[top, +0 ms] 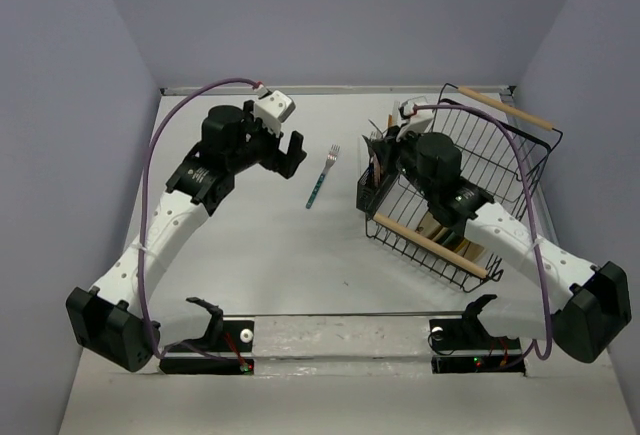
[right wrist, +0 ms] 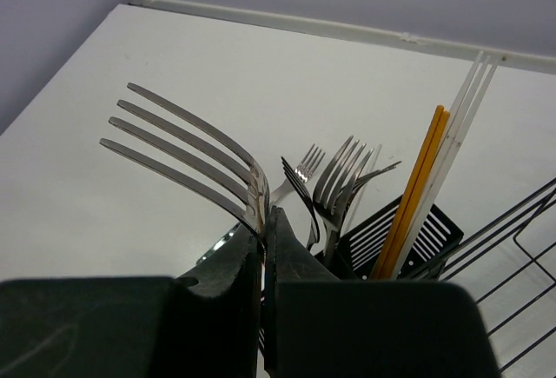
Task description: Sort the eating utensils into containers
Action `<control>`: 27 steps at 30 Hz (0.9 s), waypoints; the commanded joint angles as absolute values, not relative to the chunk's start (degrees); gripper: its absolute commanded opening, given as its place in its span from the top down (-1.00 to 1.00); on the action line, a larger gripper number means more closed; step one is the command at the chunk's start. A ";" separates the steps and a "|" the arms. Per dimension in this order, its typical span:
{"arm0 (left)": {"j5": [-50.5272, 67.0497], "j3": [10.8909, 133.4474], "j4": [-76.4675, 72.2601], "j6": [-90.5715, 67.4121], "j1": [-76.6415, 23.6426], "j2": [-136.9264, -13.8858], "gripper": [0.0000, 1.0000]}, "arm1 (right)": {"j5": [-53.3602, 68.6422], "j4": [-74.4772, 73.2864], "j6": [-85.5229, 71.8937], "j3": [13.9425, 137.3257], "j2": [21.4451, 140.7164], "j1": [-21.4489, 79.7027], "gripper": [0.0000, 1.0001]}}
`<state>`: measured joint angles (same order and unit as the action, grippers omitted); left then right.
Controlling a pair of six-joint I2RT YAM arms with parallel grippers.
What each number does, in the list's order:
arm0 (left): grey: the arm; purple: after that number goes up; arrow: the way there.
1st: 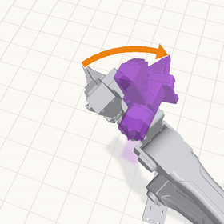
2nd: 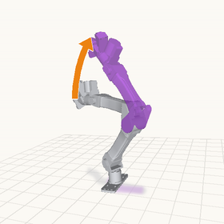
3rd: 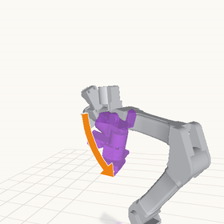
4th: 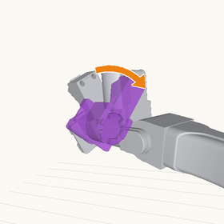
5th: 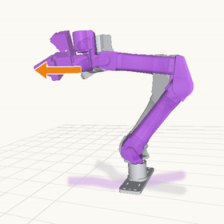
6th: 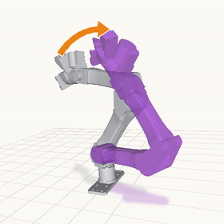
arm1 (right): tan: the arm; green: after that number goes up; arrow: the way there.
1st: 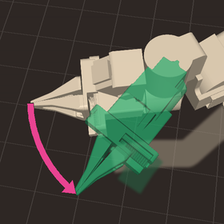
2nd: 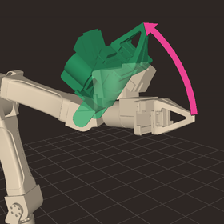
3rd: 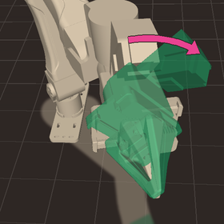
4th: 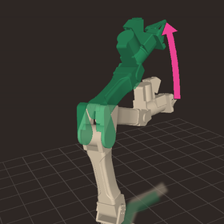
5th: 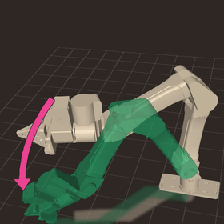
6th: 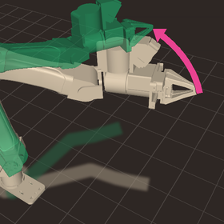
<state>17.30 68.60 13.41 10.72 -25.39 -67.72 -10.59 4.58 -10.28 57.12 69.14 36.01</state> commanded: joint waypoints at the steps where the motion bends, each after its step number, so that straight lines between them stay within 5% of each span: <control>1: 16.52 66.89 9.50 11.69 -25.22 -68.64 -0.98 | -9.76 10.98 -10.81 53.54 68.64 35.51 1.00; 12: 14.68 64.43 7.12 11.95 -25.22 -74.88 -0.97 | -8.53 14.85 -14.15 47.90 69.52 34.98 1.00; 18: 12.39 66.18 7.99 10.37 -25.49 -84.54 -0.86 | -8.78 12.22 -12.48 48.16 70.49 34.98 0.08; 27: 8.52 71.80 8.70 10.81 -29.71 -100.18 -0.78 | -10.37 6.07 -8.97 51.41 68.12 34.98 -0.12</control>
<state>10.20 67.02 9.54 10.81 -27.83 -96.75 -9.23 8.32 -11.51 48.05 70.46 35.27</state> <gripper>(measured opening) 0.897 0.558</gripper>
